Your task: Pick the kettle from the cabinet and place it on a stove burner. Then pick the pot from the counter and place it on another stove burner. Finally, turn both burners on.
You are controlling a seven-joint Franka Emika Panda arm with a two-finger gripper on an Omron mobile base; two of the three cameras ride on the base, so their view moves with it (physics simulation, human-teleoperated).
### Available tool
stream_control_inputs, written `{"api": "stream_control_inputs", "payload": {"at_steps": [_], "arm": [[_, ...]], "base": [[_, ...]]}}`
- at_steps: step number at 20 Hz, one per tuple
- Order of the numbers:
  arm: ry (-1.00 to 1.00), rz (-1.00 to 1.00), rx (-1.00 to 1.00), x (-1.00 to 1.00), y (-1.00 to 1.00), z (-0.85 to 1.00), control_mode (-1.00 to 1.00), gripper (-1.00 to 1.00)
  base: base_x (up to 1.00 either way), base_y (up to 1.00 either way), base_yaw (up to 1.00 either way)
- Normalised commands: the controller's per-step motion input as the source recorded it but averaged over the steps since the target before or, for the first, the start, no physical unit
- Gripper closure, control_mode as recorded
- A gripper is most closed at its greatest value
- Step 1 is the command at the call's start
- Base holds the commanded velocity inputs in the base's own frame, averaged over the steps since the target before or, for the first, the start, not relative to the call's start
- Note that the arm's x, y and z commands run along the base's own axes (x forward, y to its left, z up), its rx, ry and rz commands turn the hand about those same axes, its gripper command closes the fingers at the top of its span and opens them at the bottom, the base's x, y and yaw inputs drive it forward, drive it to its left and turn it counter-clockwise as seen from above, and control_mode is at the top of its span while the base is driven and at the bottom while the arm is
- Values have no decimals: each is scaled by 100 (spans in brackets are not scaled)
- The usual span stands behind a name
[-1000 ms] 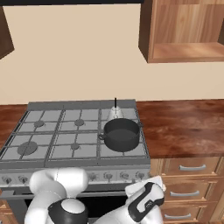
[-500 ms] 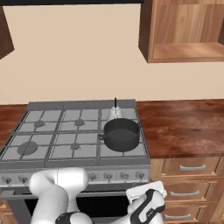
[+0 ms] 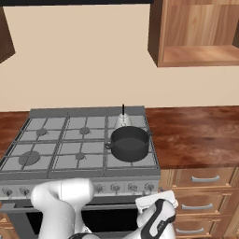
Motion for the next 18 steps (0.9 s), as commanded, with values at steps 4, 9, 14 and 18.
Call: {"api": "stream_control_inputs", "payload": {"at_steps": [4,9,14,18], "arm": [[0,0,0,12,1,-22,-100,-100],[0,0,1,14,0,-20,-100,-100],[0,0,4,21,0,-8,-100,-100],[0,0,4,17,0,-8,-100,-100]], "base": [[0,0,0],[0,0,0],[0,0,0],[0,0,0]]}}
